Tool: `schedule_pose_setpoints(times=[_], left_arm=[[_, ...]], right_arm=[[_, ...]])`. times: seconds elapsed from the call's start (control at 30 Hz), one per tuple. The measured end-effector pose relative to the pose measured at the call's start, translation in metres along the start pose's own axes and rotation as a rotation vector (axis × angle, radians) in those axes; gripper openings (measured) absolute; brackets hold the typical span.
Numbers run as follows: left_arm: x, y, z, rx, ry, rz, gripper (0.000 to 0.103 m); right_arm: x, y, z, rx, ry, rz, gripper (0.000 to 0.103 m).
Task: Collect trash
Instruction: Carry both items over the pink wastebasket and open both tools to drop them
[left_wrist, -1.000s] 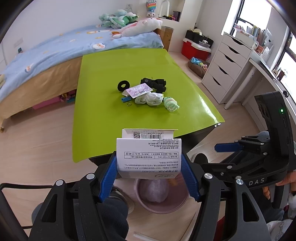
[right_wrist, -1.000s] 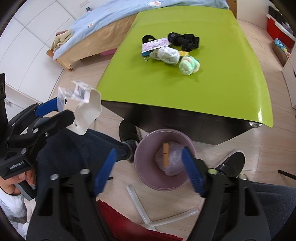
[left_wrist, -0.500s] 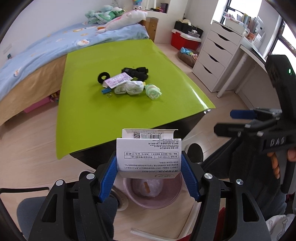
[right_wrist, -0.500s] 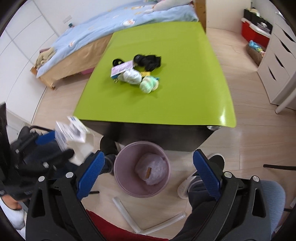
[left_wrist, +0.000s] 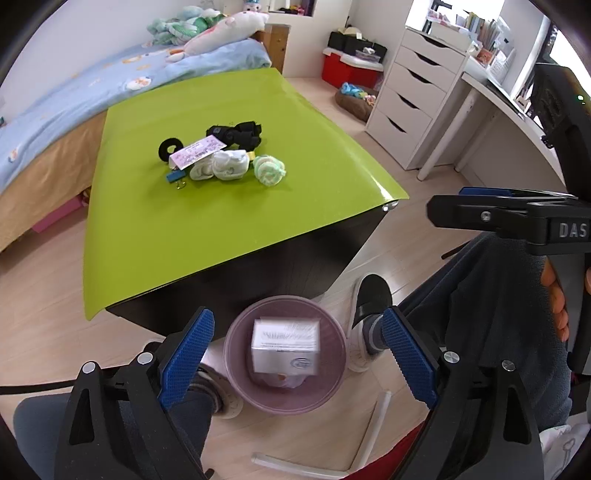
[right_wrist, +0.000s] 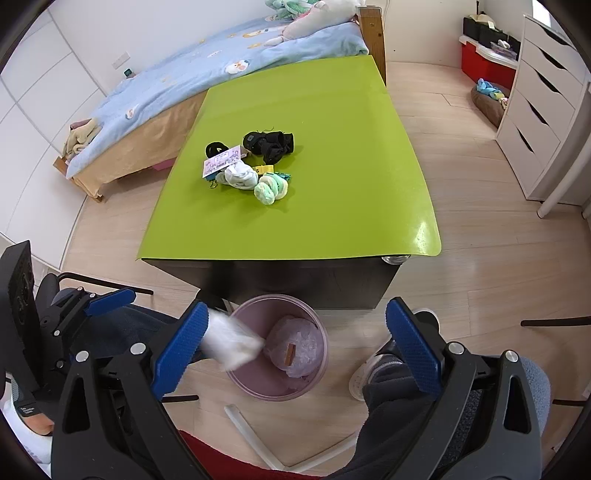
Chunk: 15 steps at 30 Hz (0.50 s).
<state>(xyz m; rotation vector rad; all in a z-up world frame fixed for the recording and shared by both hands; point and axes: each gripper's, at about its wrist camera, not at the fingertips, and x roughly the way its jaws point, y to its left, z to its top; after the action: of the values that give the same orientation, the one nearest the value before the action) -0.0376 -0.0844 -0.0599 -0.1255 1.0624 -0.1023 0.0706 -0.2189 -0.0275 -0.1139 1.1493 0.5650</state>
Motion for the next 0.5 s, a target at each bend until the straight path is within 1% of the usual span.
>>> schedule_pose_setpoints(times=[0.07, 0.17, 0.5], left_arm=[[0.000, 0.003, -0.001, -0.013, 0.002, 0.006, 0.091], [-0.001, 0.008, -0.001, -0.029, -0.001, 0.019, 0.095], [-0.011, 0.021, 0.004, -0.061, -0.036, 0.044, 0.095]], right_arm=[[0.000, 0.000, 0.000, -0.003, 0.000, 0.005, 0.097], [0.002, 0.002, -0.001, -0.007, 0.004, 0.014, 0.098], [0.011, 0.011, 0.000, -0.033, 0.021, 0.040, 0.100]])
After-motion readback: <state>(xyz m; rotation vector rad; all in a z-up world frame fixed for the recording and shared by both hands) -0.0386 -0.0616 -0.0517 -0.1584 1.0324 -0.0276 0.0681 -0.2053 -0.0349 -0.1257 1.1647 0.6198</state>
